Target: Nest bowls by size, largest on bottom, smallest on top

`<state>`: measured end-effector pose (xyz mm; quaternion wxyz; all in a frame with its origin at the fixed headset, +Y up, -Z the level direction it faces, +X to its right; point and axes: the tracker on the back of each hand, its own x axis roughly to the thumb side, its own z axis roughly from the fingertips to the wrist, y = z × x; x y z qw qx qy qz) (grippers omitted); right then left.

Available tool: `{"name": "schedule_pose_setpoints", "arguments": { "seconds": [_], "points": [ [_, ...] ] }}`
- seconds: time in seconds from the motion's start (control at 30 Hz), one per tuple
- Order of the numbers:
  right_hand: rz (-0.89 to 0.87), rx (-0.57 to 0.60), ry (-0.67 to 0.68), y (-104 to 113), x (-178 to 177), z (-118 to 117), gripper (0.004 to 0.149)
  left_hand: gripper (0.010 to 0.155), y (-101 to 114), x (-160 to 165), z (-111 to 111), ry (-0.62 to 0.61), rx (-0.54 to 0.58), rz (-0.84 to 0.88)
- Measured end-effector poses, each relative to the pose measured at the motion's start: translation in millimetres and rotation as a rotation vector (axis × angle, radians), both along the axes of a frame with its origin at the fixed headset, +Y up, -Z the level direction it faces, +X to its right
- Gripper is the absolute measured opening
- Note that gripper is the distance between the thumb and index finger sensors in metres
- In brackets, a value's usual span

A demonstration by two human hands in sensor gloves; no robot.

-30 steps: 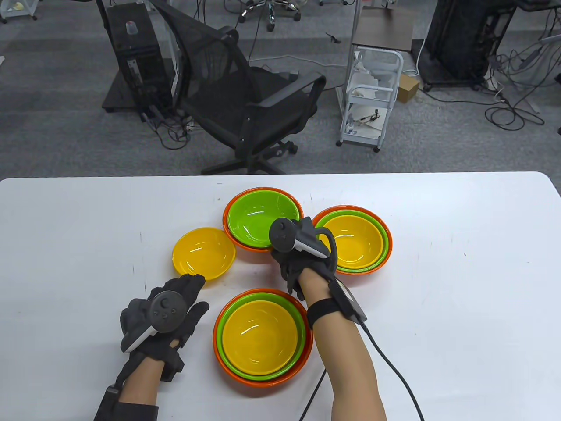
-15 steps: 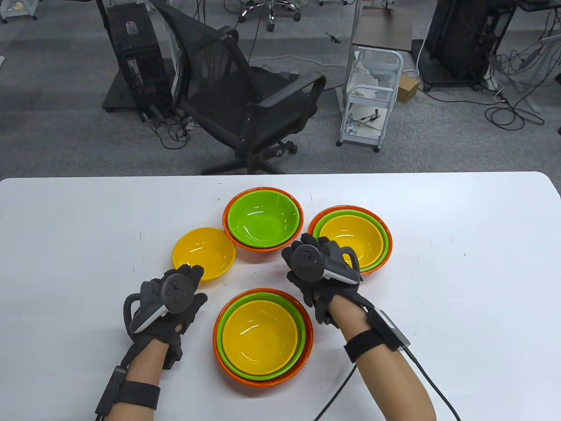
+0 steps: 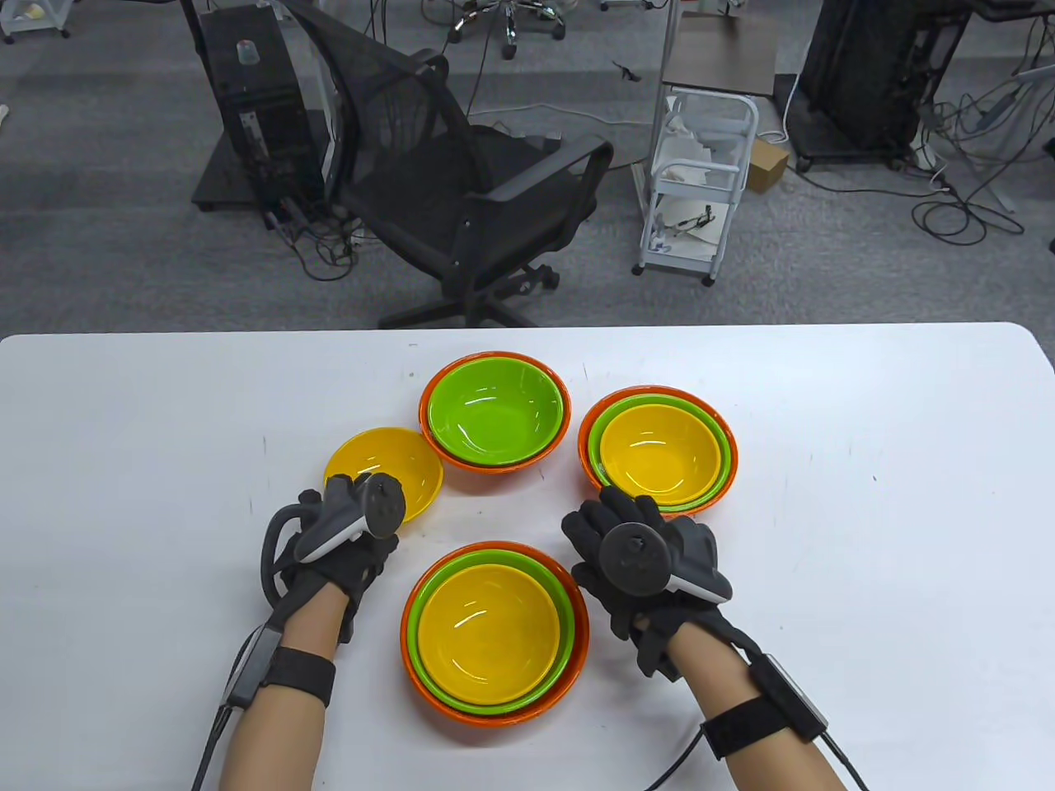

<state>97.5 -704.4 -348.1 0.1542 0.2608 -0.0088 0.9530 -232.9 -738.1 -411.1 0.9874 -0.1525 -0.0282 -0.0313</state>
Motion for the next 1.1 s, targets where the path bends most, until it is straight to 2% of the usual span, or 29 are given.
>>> {"name": "schedule_pose_setpoints", "arguments": {
  "seconds": [0.13, 0.3, 0.57, 0.87, 1.0, 1.1],
  "points": [
    [-0.019, -0.012, -0.020, -3, 16, 7, 0.062, 0.067, -5, 1, -7, 0.010, -0.018, -0.011],
    [-0.048, -0.022, -0.038, -5, 33, 14, 0.062, 0.052, -11, 1, -12, 0.004, -0.003, -0.012],
    [-0.102, -0.030, -0.078, -6, 46, 13, 0.062, 0.049, -9, 1, -12, -0.017, 0.049, -0.047],
    [-0.145, -0.044, -0.123, -6, 59, 11, 0.061, 0.046, 9, 1, -9, 0.003, 0.105, -0.017],
    [-0.179, -0.055, -0.152, -6, 68, 8, 0.061, 0.045, 20, -1, -7, 0.057, 0.164, 0.063],
    [-0.196, -0.058, -0.181, -4, 78, 5, 0.061, 0.044, 33, 1, -5, 0.088, 0.230, 0.057]
  ]
}}
